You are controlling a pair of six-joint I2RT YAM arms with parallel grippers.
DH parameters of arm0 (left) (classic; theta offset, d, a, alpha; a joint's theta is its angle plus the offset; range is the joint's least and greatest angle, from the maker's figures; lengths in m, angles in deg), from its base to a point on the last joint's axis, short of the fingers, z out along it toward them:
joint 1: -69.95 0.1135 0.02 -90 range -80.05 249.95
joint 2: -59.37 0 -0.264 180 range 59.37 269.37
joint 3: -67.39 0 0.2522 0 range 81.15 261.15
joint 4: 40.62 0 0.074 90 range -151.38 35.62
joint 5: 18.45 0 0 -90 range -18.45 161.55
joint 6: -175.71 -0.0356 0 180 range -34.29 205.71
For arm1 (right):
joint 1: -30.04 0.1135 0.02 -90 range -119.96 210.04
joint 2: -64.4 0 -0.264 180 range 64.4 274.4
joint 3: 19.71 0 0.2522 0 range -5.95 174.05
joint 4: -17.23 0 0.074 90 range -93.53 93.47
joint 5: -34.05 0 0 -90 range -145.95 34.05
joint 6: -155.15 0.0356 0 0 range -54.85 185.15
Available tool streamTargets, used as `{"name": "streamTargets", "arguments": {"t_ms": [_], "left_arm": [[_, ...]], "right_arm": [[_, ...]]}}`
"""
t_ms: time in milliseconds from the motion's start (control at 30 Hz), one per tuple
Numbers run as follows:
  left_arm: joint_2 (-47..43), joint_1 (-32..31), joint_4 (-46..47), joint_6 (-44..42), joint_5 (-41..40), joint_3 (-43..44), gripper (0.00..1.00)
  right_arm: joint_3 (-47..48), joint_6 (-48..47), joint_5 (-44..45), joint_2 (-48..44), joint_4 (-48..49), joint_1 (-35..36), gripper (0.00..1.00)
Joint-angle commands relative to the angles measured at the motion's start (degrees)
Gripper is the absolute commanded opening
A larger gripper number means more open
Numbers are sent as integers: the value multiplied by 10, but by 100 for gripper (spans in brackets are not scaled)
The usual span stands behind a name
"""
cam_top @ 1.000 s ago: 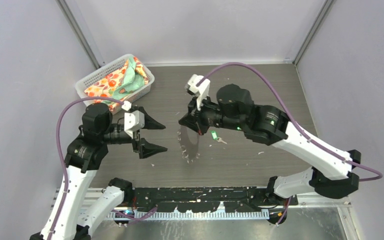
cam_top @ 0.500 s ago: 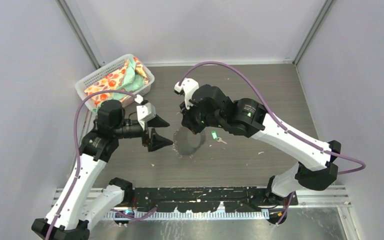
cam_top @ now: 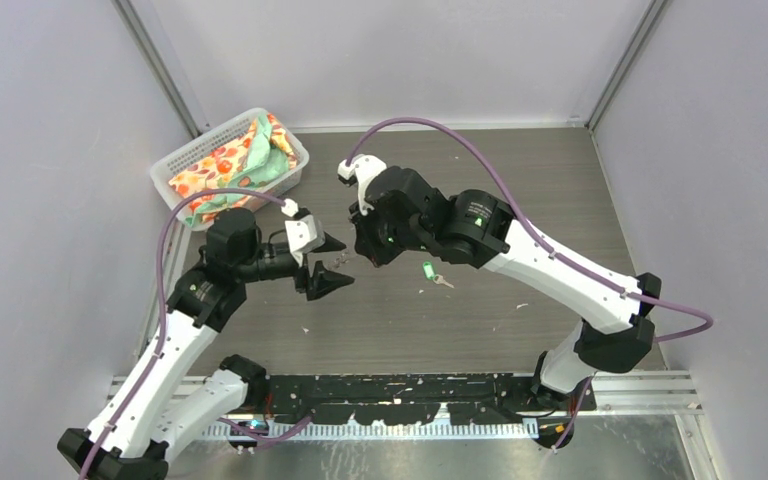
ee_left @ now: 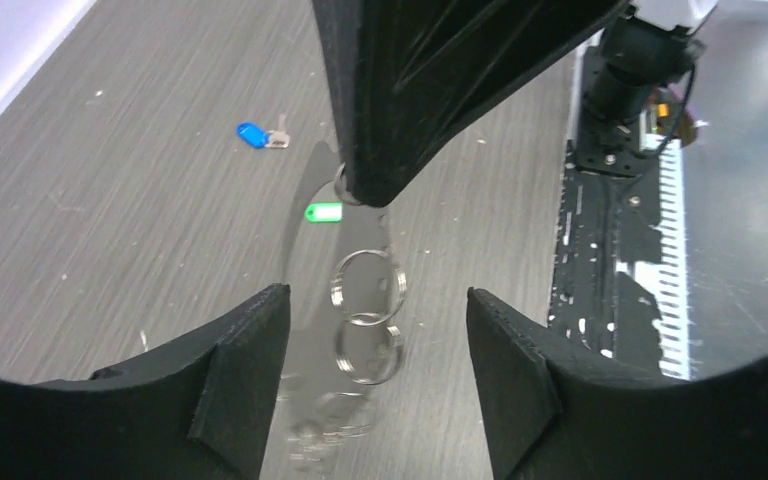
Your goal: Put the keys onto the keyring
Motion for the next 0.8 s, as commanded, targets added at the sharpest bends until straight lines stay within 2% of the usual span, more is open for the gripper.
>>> {"name": "streamTargets", "arguments": {"t_ms": [0, 100, 267, 367, 533, 700, 767], "left_arm": [[-17, -5, 38, -38, -55, -19, 64], [-21, -5, 21, -61, -36, -26, 57], [-25, -7, 26, -54, -18, -32, 39], [-22, -8, 28, -48, -14, -30, 35], [-26, -8, 20, -70, -22, -30, 2], [-44, -8, 4, -113, -37, -33, 1], [-50, -9, 0, -124, -47, -35, 1]], "right_arm": [[34, 15, -21, -2, 1, 3, 1], [33, 21, -38, 2, 7, 3, 1], [40, 35, -55, 17, 6, 3, 1], [33, 42, -59, 17, 15, 3, 1], [29, 45, -65, 20, 13, 1, 1], [27, 48, -80, 24, -6, -9, 1], [29, 46, -118, 31, -23, -17, 1]]}}
